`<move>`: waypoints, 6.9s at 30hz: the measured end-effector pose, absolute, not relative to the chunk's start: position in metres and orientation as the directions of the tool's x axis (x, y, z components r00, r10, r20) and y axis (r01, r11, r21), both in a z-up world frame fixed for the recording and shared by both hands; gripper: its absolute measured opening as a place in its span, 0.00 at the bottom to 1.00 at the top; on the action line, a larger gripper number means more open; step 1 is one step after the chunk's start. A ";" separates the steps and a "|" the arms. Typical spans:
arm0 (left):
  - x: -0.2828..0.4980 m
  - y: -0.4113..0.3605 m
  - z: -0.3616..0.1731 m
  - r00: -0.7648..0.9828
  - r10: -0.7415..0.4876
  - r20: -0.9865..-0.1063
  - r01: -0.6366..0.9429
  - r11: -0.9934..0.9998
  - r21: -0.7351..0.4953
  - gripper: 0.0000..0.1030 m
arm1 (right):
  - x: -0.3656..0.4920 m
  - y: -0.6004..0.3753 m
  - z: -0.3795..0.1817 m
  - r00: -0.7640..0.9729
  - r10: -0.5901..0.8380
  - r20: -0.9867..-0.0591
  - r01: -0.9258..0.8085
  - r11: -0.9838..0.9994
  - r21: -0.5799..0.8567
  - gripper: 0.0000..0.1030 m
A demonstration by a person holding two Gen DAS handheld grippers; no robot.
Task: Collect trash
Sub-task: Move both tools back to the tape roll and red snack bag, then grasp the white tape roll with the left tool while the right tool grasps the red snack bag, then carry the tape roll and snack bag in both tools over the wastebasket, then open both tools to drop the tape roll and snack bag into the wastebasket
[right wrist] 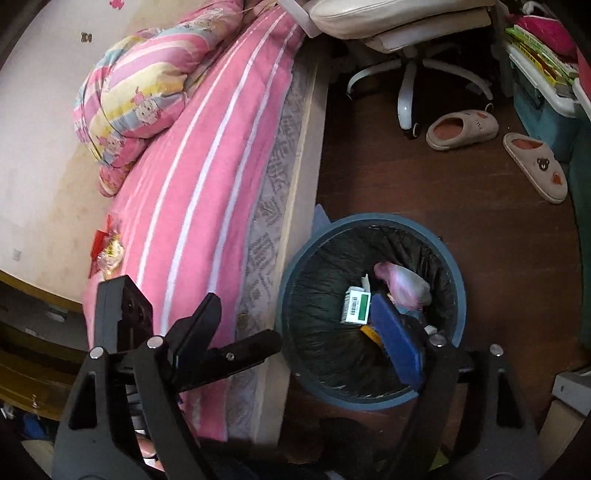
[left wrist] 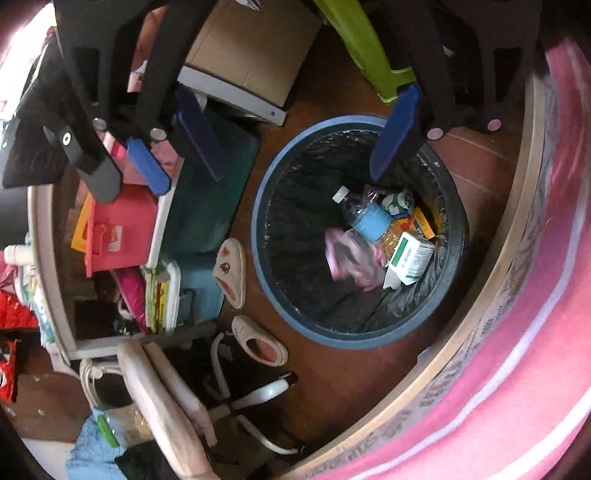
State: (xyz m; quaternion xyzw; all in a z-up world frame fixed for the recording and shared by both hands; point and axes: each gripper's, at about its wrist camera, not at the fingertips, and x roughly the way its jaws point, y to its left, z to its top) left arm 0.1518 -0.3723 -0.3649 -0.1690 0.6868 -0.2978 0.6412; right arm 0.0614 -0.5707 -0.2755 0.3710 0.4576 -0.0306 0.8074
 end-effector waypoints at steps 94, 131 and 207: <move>0.360 0.154 -0.291 0.684 -0.500 -0.531 -0.381 0.376 -0.845 0.11 | 0.438 -0.124 -0.240 0.496 0.800 -0.338 -0.145 0.460 0.876 0.07; 0.093 0.123 -0.224 0.816 -0.444 -0.370 -0.195 0.391 -0.900 0.08 | 0.210 -0.141 -0.158 0.407 0.822 -0.398 -0.380 0.548 0.745 0.06; 0.128 -0.403 -0.338 0.136 -0.460 -0.877 0.246 0.873 -0.420 0.12 | 0.031 -0.565 -0.312 0.484 0.341 -0.806 0.366 0.757 0.541 0.07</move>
